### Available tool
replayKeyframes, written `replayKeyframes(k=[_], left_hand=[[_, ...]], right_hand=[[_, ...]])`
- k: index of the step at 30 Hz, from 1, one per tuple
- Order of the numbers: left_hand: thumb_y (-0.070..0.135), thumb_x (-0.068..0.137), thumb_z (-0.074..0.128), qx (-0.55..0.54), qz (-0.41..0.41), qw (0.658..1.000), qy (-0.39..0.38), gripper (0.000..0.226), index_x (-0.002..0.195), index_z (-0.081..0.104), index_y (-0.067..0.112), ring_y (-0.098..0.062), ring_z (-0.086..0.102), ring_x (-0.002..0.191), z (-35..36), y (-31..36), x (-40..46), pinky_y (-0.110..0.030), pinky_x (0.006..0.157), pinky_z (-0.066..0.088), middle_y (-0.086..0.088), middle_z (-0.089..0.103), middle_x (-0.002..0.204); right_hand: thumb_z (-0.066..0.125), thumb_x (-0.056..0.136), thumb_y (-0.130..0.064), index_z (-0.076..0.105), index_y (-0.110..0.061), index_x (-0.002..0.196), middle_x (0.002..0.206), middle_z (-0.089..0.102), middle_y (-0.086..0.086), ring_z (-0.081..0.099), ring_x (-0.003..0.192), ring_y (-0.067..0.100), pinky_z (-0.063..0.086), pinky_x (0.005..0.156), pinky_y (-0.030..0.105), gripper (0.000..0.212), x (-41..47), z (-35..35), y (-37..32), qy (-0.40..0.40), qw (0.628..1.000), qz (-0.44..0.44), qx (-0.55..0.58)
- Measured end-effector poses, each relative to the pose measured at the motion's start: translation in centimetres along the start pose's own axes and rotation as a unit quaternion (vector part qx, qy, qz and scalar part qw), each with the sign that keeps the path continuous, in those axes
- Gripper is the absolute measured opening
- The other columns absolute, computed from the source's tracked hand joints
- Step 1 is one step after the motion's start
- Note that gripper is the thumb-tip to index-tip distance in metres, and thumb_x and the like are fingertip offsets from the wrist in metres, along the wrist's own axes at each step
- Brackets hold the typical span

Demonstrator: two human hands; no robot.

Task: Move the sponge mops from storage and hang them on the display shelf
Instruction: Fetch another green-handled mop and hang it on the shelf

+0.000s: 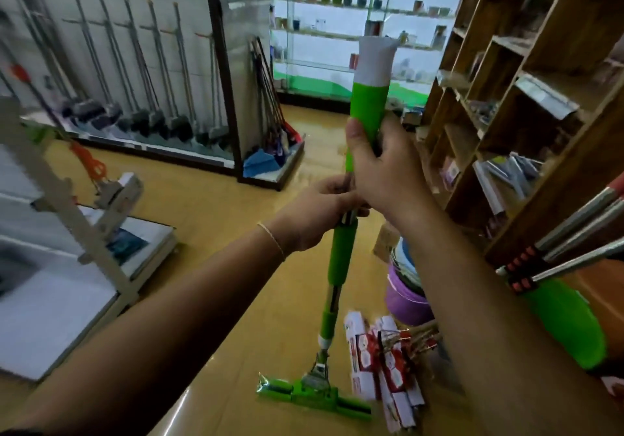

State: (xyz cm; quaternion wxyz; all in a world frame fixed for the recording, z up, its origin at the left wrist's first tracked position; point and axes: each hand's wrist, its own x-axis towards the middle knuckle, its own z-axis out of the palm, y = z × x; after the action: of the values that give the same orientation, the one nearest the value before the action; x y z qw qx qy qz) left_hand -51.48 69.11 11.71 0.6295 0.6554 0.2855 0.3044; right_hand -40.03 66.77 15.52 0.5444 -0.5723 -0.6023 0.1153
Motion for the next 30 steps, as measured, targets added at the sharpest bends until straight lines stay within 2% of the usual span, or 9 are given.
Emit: replayKeyframes(k=[2,5,9,13,15,18,21,26,30], left_hand=[[0.013,0.097,0.054,0.017,0.013,0.999,0.032,0.013,0.096,0.065,0.019,-0.019,0.061,0.092,-3.4,0.5,0.0,-0.029,0.081,0.051,-0.005,0.065,0.095],[0.018,0.098,0.053,0.050,0.015,0.996,0.065,0.014,0.105,0.065,0.013,-0.022,0.061,0.095,-8.1,1.0,0.6,-0.030,0.081,0.051,-0.012,0.062,0.102],[0.020,0.096,0.057,0.116,0.026,0.985,0.125,0.020,0.106,0.065,0.005,-0.028,0.062,0.094,-14.2,0.9,2.6,-0.043,0.090,0.052,-0.025,0.065,0.103],[0.027,0.090,0.061,0.155,0.004,0.975,0.161,0.025,0.102,0.068,0.007,-0.017,0.065,0.084,-20.3,0.4,5.1,-0.038,0.083,0.055,-0.012,0.070,0.092],[0.025,0.091,0.061,0.172,-0.002,0.971,0.166,0.021,0.101,0.069,0.008,-0.015,0.066,0.082,-23.2,0.2,6.9,-0.040,0.083,0.056,-0.004,0.070,0.088],[0.032,0.087,0.061,0.180,-0.028,0.966,0.181,0.037,0.105,0.067,0.000,-0.033,0.066,0.094,-27.4,0.4,10.3,-0.057,0.093,0.052,-0.023,0.068,0.103],[0.032,0.089,0.063,0.181,-0.055,0.965,0.180,0.040,0.108,0.065,-0.004,-0.047,0.059,0.108,-31.8,0.6,14.0,-0.062,0.097,0.047,-0.031,0.063,0.112],[0.043,0.074,0.064,0.169,-0.055,0.966,0.187,0.053,0.106,0.066,0.001,-0.041,0.063,0.107,-37.5,0.9,19.4,-0.057,0.098,0.049,-0.023,0.068,0.107],[0.040,0.076,0.064,0.151,-0.038,0.969,0.191,0.040,0.101,0.067,0.009,-0.035,0.066,0.104,-42.0,0.8,23.4,-0.051,0.096,0.053,-0.010,0.069,0.098]], right_hand=[[0.049,0.097,-0.054,0.048,-0.043,0.085,0.070,0.056,-0.014,0.056,0.061,-0.001,0.041,0.055,0.017,0.016,2.1,2.6,-1.2,-0.022,1.000,-0.012,0.018],[0.049,0.095,-0.055,0.048,-0.043,0.085,0.070,0.056,-0.016,0.058,0.063,0.001,0.044,0.058,0.025,0.016,5.2,6.2,-2.4,-0.047,0.998,-0.029,0.038],[0.050,0.093,-0.057,0.050,-0.041,0.084,0.074,0.057,-0.004,0.062,0.071,0.018,0.053,0.065,0.041,0.019,9.3,11.3,-2.4,-0.073,0.994,-0.040,0.065],[0.049,0.090,-0.063,0.054,-0.040,0.088,0.080,0.065,-0.001,0.067,0.076,0.019,0.057,0.075,0.051,0.024,13.8,16.7,-0.9,-0.106,0.989,-0.044,0.090],[0.049,0.088,-0.066,0.055,-0.040,0.088,0.081,0.067,-0.001,0.068,0.077,0.019,0.057,0.074,0.051,0.027,16.4,19.5,0.1,-0.120,0.986,-0.041,0.106],[0.050,0.090,-0.063,0.057,-0.037,0.089,0.080,0.066,-0.001,0.066,0.073,0.013,0.057,0.067,0.044,0.027,21.0,23.2,1.8,-0.141,0.982,-0.047,0.115],[0.051,0.091,-0.060,0.058,-0.033,0.092,0.083,0.065,0.003,0.066,0.076,0.019,0.058,0.070,0.048,0.029,25.8,26.4,3.5,-0.183,0.974,-0.038,0.130],[0.054,0.093,-0.055,0.058,-0.031,0.090,0.081,0.060,0.006,0.063,0.078,0.027,0.056,0.068,0.045,0.025,33.1,30.9,5.3,-0.225,0.959,-0.047,0.164],[0.053,0.091,-0.058,0.058,-0.034,0.088,0.076,0.059,-0.003,0.061,0.071,0.017,0.055,0.064,0.038,0.024,38.3,34.5,6.6,-0.234,0.956,-0.061,0.168]])
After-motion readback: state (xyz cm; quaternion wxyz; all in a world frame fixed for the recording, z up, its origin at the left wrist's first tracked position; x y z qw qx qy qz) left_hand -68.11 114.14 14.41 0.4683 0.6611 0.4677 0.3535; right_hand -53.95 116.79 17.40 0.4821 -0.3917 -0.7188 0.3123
